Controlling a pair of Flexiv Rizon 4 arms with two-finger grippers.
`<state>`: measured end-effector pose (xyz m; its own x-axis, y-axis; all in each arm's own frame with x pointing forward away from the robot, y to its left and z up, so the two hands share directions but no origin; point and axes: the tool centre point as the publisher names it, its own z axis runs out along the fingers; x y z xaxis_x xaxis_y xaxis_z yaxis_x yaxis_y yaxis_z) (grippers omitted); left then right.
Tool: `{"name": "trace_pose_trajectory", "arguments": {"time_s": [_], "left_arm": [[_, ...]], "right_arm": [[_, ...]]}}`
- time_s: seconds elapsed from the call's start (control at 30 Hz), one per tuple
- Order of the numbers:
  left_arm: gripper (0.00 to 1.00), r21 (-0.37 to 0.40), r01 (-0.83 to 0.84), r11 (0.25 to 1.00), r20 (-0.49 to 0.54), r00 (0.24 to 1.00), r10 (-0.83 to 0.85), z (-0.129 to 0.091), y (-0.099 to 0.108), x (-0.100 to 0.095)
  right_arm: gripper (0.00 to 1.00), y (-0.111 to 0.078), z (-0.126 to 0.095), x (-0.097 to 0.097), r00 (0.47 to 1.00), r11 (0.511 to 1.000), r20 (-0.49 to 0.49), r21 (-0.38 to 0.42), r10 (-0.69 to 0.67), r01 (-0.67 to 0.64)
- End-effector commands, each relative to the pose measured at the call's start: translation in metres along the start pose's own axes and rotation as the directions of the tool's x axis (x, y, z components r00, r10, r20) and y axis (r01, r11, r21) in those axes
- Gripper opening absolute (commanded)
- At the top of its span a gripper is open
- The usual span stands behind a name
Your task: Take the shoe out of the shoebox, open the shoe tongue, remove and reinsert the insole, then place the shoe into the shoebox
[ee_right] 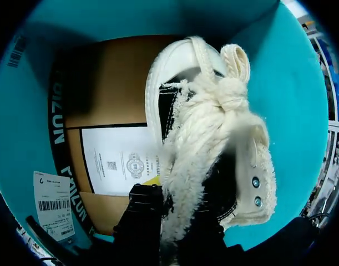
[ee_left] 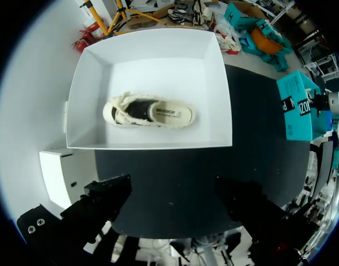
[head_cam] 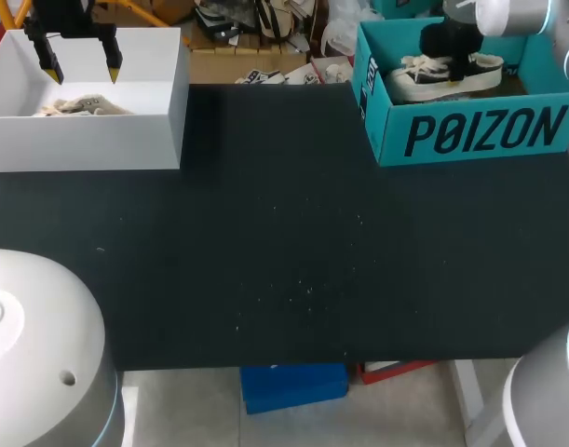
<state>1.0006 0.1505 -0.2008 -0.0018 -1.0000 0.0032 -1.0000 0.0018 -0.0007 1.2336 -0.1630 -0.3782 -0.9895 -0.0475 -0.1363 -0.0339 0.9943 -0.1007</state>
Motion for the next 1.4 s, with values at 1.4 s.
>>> {"name": "trace_pose_trajectory", "arguments": {"time_s": [1.4], "left_arm": [[1.00,-0.001,0.001,1.000,0.002,1.000,-0.001,-0.001,0.000,0.000]], "right_arm": [[0.00,0.115,-0.339,0.219,0.937,0.982,0.348,0.183,-0.018,-0.049]]}}
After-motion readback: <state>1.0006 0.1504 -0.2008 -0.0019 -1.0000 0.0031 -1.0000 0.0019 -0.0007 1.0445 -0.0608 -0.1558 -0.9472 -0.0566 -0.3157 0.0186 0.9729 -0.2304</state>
